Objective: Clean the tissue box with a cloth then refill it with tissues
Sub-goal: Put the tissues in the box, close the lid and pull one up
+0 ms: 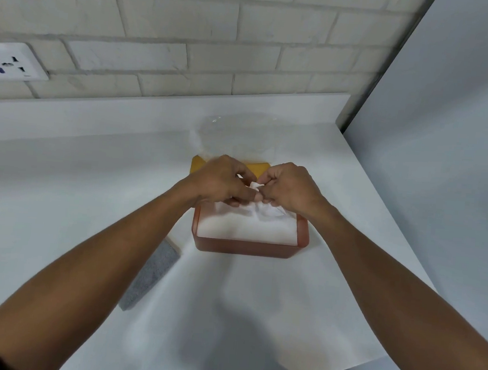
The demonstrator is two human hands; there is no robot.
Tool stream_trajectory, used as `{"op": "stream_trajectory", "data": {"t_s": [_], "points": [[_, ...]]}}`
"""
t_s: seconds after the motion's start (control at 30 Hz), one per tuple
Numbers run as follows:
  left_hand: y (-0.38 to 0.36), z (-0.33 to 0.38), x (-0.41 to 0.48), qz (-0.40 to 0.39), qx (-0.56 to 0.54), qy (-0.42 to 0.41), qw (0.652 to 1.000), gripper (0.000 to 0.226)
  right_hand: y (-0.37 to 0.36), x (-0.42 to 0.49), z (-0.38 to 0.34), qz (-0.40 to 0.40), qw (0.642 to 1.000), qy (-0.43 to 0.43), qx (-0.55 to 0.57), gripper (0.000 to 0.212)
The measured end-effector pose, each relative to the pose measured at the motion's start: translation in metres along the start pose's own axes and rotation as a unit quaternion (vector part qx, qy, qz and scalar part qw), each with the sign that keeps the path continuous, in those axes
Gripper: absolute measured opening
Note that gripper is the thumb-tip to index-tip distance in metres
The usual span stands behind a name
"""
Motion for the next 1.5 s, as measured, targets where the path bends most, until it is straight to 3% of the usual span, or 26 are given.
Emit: {"op": "stream_trajectory", "data": {"t_s": [0.2,0.4,0.57,0.8,0.9,1.0,1.07,1.17,1.5], "points": [[-0.012,-0.010,-0.002,-0.067,-0.054,0.000,0.996,0.030,0.001,-0.009,0.000,-0.022,1.000,-0.001,0.010,0.014],[-0.006,-0.012,0.001,0.029,0.047,-0.024,0.998,0.005,0.000,-0.013,-0.003,-0.047,0.999,0.019,-0.006,0.015],[-0.007,-0.015,0.002,0.038,0.102,-0.017,0.994,0.012,-0.004,-0.019,-0.007,-0.076,0.996,0.026,-0.026,0.009],[-0.019,-0.007,-0.004,0.072,0.254,-0.078,0.961,0.021,-0.010,-0.012,-0.006,-0.031,0.984,0.041,-0.168,0.013],[-0.016,-0.008,-0.007,0.034,0.240,-0.061,0.968,0.005,-0.009,-0.011,-0.003,-0.038,0.987,0.036,-0.150,0.013],[-0.003,-0.002,-0.007,0.006,0.211,-0.051,0.976,0.038,-0.011,-0.013,-0.007,-0.066,0.986,0.044,-0.146,0.021],[0.005,0.008,-0.008,-0.007,0.212,-0.054,0.976,0.041,-0.013,-0.015,-0.010,-0.088,0.982,0.045,-0.159,0.038],[0.017,0.013,-0.007,-0.008,0.239,-0.038,0.970,0.041,-0.011,-0.016,-0.015,-0.084,0.976,0.046,-0.196,0.044],[0.055,0.024,-0.005,0.139,0.213,-0.079,0.964,0.007,0.019,-0.009,-0.009,-0.022,0.994,0.044,-0.096,0.022]]}}
Point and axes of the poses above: each hand's wrist, its own x-axis towards the middle knuckle, its own y-axis out of the back of the hand, z = x × y, the point moved 7 cm from there along x, towards the middle knuckle
